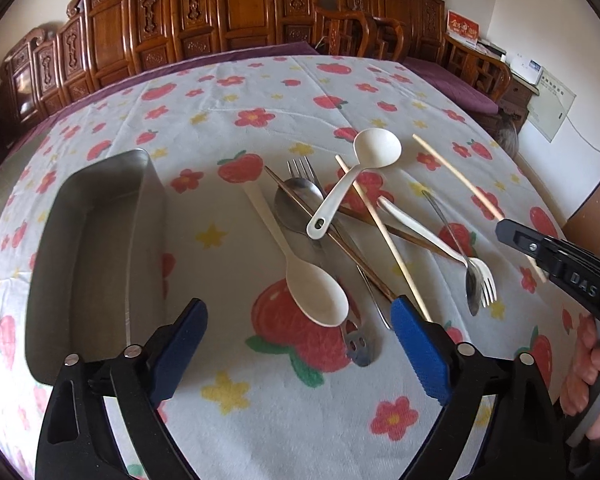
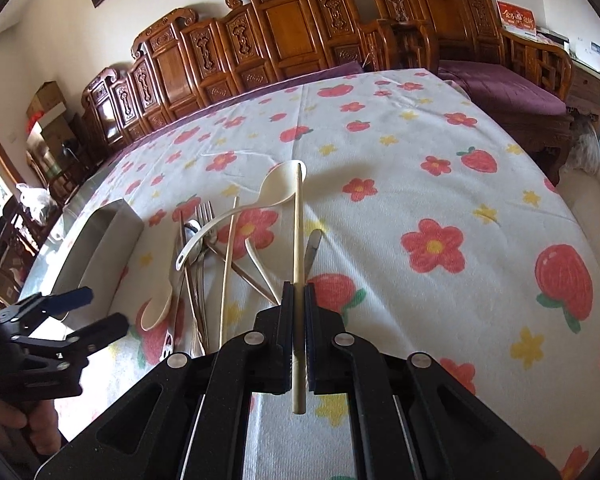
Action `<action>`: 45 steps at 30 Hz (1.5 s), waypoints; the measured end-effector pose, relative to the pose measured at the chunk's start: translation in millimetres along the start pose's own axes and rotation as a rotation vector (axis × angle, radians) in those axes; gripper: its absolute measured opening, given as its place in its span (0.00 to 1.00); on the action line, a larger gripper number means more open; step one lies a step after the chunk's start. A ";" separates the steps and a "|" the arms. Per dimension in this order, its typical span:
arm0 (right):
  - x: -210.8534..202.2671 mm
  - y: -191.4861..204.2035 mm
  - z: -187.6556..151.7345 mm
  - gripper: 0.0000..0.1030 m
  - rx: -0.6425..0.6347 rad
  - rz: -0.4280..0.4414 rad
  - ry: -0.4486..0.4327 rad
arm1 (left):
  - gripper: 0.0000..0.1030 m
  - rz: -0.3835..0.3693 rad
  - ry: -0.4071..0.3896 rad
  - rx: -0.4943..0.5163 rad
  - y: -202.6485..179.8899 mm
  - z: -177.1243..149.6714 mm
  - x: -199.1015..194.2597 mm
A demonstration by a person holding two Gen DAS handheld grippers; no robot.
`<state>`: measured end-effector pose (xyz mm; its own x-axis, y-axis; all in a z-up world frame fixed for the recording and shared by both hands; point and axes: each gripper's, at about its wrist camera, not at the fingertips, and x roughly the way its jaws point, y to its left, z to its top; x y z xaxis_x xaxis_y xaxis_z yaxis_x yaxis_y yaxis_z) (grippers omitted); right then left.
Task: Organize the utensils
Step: 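Grasp a white plastic spoon with the left gripper while the right gripper holds the chopstick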
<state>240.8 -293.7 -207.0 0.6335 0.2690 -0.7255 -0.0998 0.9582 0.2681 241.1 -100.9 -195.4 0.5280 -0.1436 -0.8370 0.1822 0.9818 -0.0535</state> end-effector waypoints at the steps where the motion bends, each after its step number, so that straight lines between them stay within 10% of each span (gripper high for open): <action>1: -0.8 0.0 0.5 0.06 -0.002 0.000 -0.004 | 0.79 -0.007 0.009 -0.007 -0.4 1.6 5.1; 26: -2.2 14.4 3.1 0.06 -0.029 0.032 -0.022 | 0.05 0.020 0.092 -0.075 2.4 4.0 41.8; 45: -1.7 48.5 -8.5 0.06 -0.091 0.068 -0.015 | 0.02 0.052 -0.030 -0.107 49.8 0.6 -29.5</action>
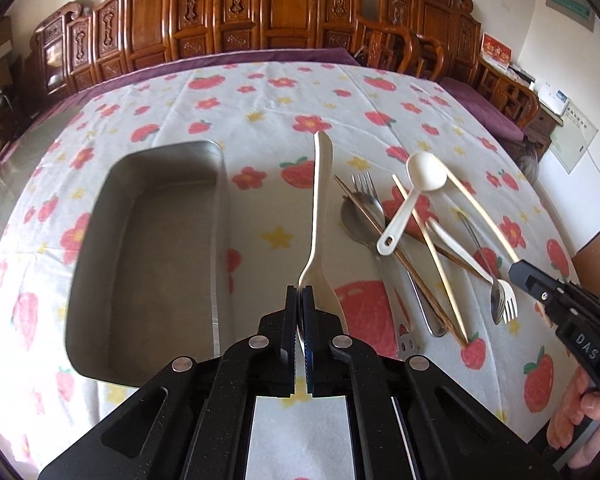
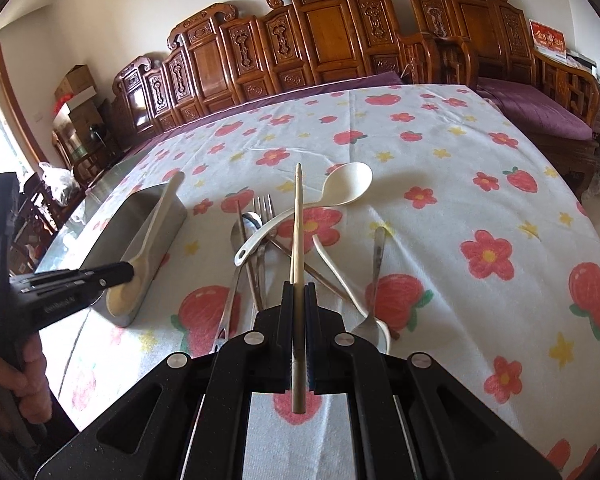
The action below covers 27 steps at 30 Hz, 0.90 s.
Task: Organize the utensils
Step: 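Grasp a white plastic spoon with the left gripper while the right gripper holds the chopstick, then carry the spoon into the metal tray and open the left gripper while the right carries the chopstick over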
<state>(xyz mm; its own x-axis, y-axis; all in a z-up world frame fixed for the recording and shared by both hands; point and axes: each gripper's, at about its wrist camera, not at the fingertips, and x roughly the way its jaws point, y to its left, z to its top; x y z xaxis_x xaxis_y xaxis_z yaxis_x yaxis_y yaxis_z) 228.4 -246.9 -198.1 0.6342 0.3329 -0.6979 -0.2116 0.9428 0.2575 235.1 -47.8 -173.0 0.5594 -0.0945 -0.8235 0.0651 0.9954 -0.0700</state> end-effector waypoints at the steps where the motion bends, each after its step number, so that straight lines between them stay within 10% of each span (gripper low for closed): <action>1: -0.4 3.3 -0.6 0.06 -0.006 0.000 -0.003 | 0.02 0.002 -0.011 0.000 3.2 1.1 -3.9; 27: -19.5 87.6 10.9 0.06 -0.157 -0.020 -0.009 | 0.02 0.083 -0.031 -0.080 109.0 -3.8 -3.9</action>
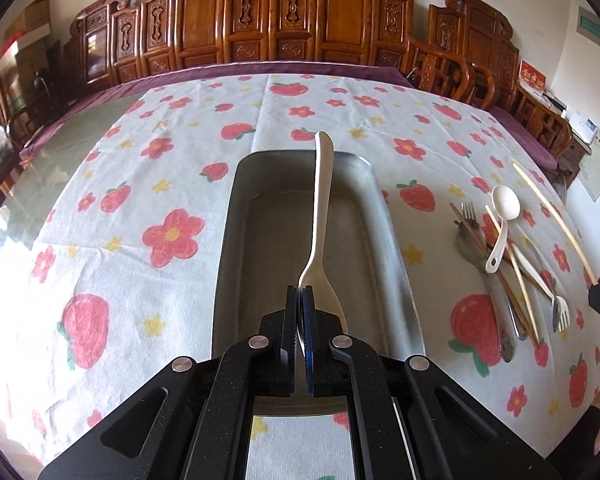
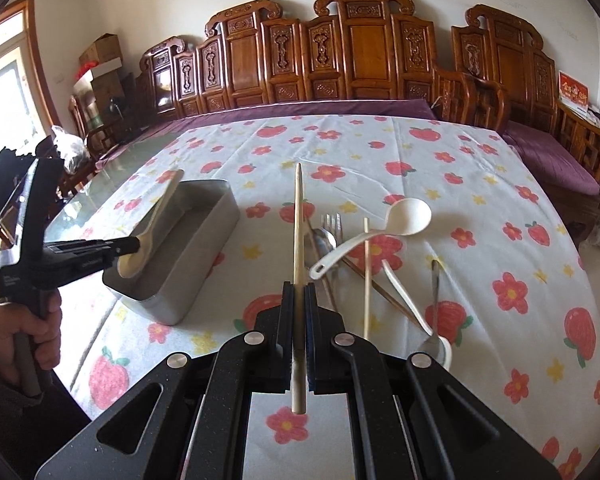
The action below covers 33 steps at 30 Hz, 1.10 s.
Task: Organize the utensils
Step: 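Carry the spoon into the metal tray and open the left gripper while the right carries the chopstick over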
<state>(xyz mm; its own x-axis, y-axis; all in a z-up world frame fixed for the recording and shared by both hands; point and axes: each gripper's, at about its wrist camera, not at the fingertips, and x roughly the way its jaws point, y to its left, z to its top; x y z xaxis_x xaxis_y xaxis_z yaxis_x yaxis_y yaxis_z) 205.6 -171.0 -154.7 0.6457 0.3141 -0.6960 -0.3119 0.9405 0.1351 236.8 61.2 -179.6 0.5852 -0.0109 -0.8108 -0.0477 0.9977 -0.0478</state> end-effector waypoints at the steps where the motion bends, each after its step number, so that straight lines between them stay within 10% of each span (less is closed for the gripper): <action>1: 0.8 4.3 2.1 0.06 -0.007 0.001 0.001 | 0.02 -0.002 0.004 -0.005 1.5 -0.7 1.9; 33: 122.9 140.9 43.6 0.06 -0.017 0.150 0.208 | 0.06 -0.049 -0.136 -0.057 72.2 22.8 -54.5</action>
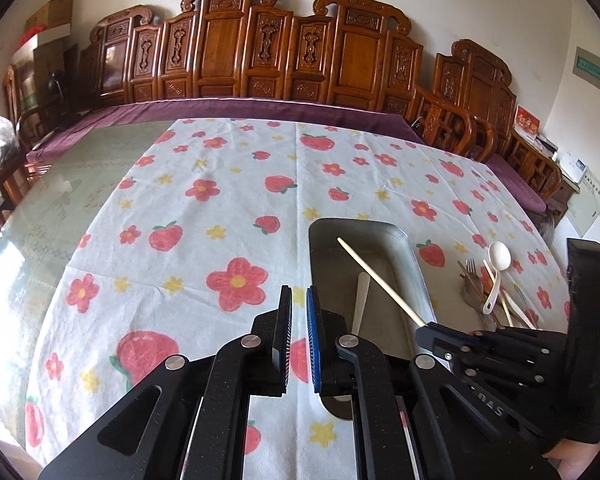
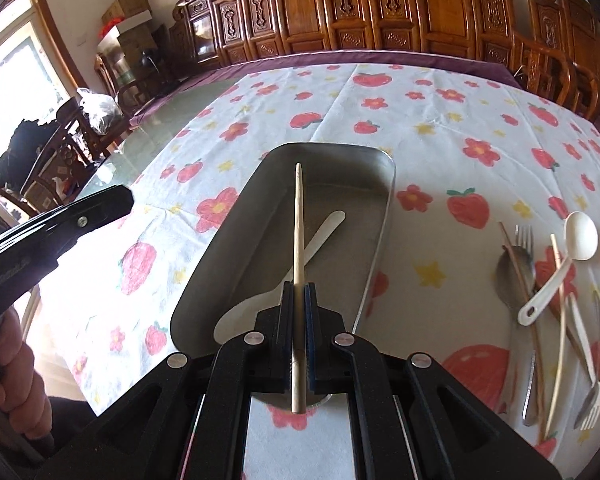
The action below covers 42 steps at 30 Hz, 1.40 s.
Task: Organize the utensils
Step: 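Carry the spoon into the metal tray and open the left gripper while the right carries the chopstick over, then lower the wooden chopstick into the metal tray and open the right gripper, then grasp a metal spoon from the utensil pile with the right gripper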
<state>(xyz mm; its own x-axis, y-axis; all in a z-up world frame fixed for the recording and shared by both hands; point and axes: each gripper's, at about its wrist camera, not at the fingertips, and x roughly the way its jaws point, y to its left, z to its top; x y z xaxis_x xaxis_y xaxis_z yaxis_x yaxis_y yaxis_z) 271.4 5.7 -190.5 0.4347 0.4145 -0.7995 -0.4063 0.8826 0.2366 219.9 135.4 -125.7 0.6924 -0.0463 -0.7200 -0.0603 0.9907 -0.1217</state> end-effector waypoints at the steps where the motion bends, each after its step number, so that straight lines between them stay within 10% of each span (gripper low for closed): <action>1: 4.0 -0.7 1.9 0.06 0.010 0.000 0.004 | 0.06 -0.001 -0.001 -0.004 1.0 0.3 -0.2; 15: -4.0 -18.0 -2.4 0.08 0.006 0.071 -0.025 | 0.08 -0.020 -0.002 0.009 -10.9 -1.3 -1.9; 29: -121.8 -141.2 -56.7 0.08 0.002 -0.209 -0.109 | 0.23 -0.116 -0.011 0.132 -91.8 -19.4 -7.3; 42: -94.5 -231.7 -71.3 0.22 0.121 -0.290 -0.007 | 0.24 -0.181 0.028 0.162 -143.9 -42.0 -2.6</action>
<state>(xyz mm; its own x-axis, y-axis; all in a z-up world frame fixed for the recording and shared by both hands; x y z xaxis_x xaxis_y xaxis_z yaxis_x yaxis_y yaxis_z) 267.1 -253.8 -209.1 0.5239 0.1428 -0.8397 -0.1663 0.9840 0.0635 196.6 -12.5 -134.9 0.6611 -0.2260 -0.7155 0.1805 0.9735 -0.1407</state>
